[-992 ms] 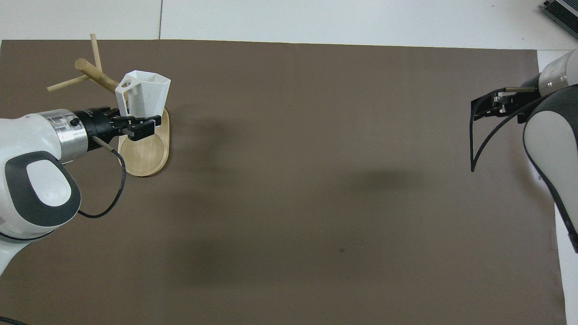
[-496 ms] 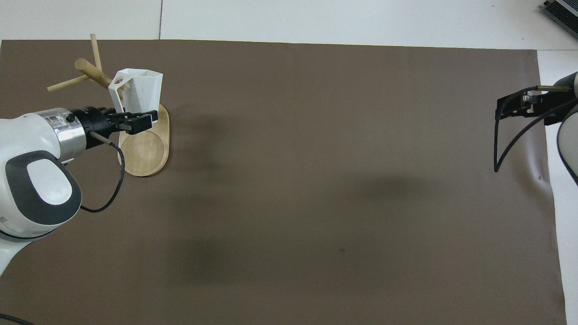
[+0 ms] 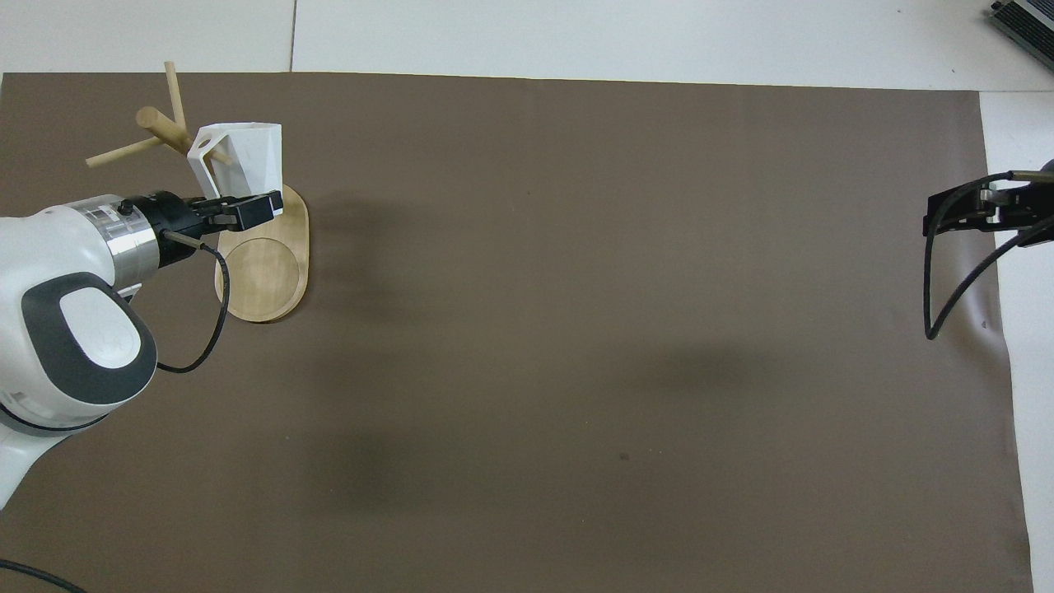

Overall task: Hang cup on rack
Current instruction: 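Lower the cup handle onto a mug tree peg with the left gripper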

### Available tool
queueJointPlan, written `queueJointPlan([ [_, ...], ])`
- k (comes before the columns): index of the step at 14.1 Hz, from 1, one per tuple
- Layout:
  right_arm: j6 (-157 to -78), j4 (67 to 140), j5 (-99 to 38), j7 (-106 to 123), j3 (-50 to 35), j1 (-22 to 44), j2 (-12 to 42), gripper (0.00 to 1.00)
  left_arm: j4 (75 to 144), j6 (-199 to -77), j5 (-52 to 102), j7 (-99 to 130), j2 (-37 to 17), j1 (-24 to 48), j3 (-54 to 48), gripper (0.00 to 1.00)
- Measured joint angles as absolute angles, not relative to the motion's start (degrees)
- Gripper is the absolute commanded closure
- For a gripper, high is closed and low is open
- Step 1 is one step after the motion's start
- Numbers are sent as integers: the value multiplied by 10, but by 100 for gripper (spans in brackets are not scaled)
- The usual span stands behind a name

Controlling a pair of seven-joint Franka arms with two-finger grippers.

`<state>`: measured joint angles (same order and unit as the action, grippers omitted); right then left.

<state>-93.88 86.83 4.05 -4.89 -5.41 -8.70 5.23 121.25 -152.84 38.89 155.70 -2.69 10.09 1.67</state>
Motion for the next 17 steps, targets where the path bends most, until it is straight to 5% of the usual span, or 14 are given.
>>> queueJointPlan([
  [10,-932,901,40,-39,5,-44,14,0,1220,-1566,394,1579,-37,100,19,100],
  [11,-933,901,40,-37,11,-40,14,0,1220,-1568,395,1579,-37,100,19,81],
  [12,-934,901,40,-37,13,-39,14,0,1221,-1569,395,1579,-37,100,18,47],
  [13,-935,901,40,-37,14,-39,14,0,1221,-1571,395,1579,-37,100,18,0],
  [17,-935,901,28,-37,15,-40,14,0,1225,-1576,395,1579,-37,100,19,0],
])
